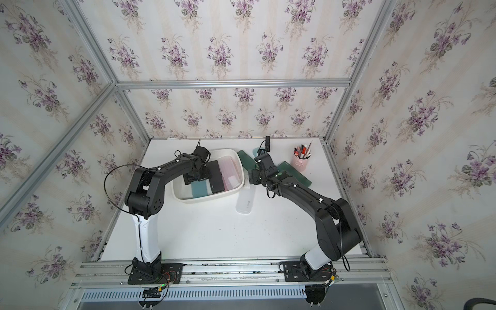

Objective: Put the pencil case into the storage box
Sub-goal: Adjust the pencil case in the storage box.

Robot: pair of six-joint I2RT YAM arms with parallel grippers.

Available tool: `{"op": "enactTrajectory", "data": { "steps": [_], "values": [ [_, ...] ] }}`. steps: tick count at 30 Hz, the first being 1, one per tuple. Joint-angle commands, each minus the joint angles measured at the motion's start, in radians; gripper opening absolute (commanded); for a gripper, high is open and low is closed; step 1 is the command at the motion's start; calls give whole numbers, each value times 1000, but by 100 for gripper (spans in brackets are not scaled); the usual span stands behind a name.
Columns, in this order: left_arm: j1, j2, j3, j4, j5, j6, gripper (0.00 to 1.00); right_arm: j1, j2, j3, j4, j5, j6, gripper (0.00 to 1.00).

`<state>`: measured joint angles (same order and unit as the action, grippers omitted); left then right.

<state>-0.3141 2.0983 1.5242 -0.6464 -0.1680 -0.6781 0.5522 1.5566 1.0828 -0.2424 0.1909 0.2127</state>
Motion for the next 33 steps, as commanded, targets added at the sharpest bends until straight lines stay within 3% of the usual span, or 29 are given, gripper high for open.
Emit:
{"op": "enactTrajectory", "data": {
  "steps": [1,7,16,21,23,29,33],
  "values": [
    [-16,-25,13,11,0,48,96,0,-6,2,-13,6,7,89],
    [-20,-108,-31,-11,-27,44,100,0,-4,-4,-1,-17,20,89],
    [12,-155,19,-210,-197,30,100,1,2,-16,11,-18,21,89],
    [27,-111,41,-234,-220,61,91,0,17,-26,25,-25,22,89],
    [27,-101,41,-225,-206,62,79,0,21,-27,27,-28,24,89],
    [27,-63,58,-199,-161,71,27,0,25,-30,30,-21,22,89],
    [29,-41,60,-198,-157,66,16,0,31,-30,30,-19,22,89]
  ]
}}
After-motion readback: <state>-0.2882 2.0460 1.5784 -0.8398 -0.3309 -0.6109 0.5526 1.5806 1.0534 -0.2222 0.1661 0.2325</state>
